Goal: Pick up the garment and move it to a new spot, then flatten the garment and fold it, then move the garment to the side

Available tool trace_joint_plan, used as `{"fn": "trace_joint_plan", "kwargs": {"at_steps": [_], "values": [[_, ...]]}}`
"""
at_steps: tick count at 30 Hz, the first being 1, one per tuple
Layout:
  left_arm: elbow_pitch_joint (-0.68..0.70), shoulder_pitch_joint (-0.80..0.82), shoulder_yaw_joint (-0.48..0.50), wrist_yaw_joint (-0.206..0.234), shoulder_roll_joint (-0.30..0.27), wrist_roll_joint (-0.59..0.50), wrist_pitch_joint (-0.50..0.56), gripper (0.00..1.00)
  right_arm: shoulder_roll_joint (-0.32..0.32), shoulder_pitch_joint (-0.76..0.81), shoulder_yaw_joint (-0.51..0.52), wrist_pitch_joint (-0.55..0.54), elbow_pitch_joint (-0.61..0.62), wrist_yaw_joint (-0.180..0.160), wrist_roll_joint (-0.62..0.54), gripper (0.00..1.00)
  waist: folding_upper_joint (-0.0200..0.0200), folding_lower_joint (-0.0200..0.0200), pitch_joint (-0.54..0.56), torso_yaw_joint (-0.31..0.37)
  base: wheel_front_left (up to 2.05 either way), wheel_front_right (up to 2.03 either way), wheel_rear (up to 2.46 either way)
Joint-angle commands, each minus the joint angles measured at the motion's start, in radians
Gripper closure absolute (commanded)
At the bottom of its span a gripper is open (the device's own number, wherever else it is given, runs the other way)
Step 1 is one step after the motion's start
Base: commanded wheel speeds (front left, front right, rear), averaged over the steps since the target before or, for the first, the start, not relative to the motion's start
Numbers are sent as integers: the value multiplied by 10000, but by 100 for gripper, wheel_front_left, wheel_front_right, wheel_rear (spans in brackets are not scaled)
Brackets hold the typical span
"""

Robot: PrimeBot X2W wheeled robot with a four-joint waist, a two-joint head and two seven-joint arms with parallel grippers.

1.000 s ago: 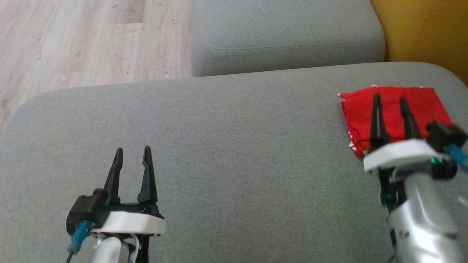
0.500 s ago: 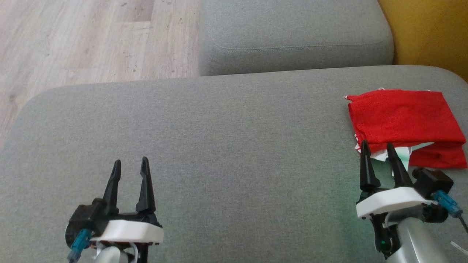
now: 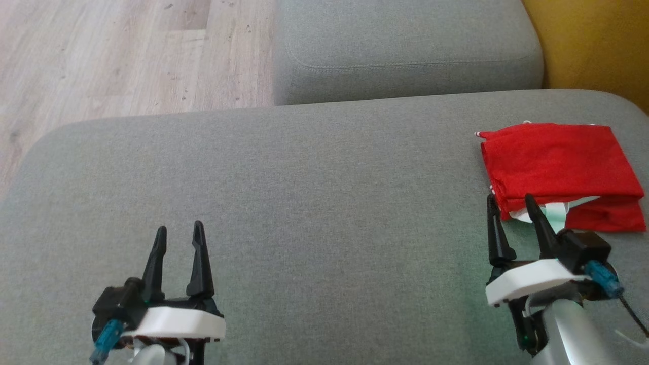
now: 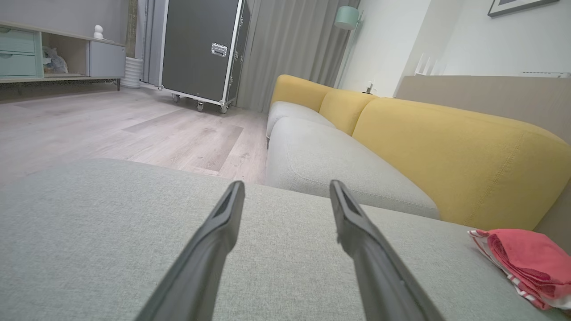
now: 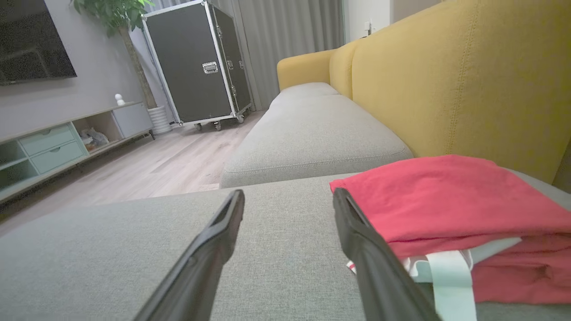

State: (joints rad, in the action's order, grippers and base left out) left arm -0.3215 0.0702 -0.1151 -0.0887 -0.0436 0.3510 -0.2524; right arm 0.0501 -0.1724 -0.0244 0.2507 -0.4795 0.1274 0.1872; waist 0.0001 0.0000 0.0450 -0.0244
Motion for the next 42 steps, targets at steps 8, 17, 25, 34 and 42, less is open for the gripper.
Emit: {"fn": "trace_joint_plan", "kwargs": {"at_steps": [8,17,25,34,42], "values": [[190,385,289,-26,-66,478,-94,0,1,-310,-240,110,367,33,-407,0,-1,0,-37,64,0,0,0],[-505,-127,27,-14,9,929,205,100,-20,178,116,-234,-361,1,219,100,-1,0,-57,80,0,0,0],[-407,-106,167,-41,4,1708,426,100,-19,245,166,-434,-142,3,1169,100,-1,0,-86,91,0,0,0],[-317,-77,313,-68,-1,2485,651,100,-17,290,235,-645,55,5,2103,100,-1,0,-114,102,0,0,0],[-233,-44,463,-95,-6,3257,880,100,-16,321,319,-870,235,8,3030,100,-1,0,-142,113,0,0,0]]}}
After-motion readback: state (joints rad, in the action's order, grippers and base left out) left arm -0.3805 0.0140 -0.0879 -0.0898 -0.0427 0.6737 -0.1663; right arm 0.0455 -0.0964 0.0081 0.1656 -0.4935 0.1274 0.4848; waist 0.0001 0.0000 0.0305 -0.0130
